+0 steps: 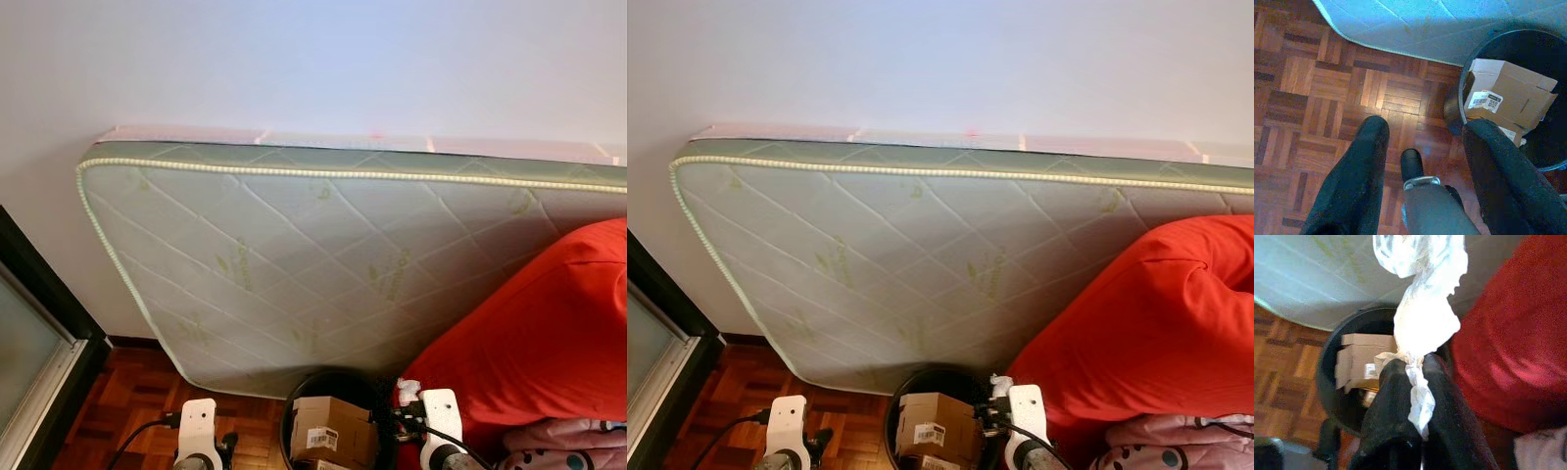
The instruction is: Clean up the room
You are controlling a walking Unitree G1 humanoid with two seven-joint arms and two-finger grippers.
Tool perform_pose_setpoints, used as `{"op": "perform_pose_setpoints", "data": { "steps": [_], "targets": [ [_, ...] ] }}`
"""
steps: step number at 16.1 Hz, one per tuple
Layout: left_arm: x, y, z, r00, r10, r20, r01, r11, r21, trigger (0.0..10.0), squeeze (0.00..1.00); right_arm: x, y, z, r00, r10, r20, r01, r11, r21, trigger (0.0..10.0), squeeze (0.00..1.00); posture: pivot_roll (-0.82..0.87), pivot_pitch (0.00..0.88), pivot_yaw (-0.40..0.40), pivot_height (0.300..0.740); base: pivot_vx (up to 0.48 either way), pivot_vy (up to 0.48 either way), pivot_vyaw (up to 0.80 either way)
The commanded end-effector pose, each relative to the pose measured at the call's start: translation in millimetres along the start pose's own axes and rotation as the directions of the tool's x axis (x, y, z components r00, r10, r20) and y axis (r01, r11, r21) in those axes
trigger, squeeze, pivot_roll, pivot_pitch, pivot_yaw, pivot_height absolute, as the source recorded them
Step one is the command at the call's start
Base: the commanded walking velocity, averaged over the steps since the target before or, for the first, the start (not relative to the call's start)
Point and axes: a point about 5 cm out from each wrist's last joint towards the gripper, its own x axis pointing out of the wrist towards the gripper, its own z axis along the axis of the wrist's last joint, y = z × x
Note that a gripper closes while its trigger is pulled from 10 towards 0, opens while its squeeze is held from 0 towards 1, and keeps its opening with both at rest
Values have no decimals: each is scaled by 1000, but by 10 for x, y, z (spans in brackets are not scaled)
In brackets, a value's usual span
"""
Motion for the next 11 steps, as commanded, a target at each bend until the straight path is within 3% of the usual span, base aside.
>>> {"op": "perform_pose_setpoints", "data": {
  "steps": [1,11],
  "targets": [
    [2,17,24,1000,2,12,-2,1000,4,10000,0,13,13,51,1000,17,26,-17,1000,-10,10000,0,-40,18,-32,740,0,0,0],
    [4,10,49,1000,1,30,-1,1000,11,10000,0,-11,1,84,994,15,105,-19,999,39,10000,0,-45,18,-30,740,0,0,0]
  ]
}}
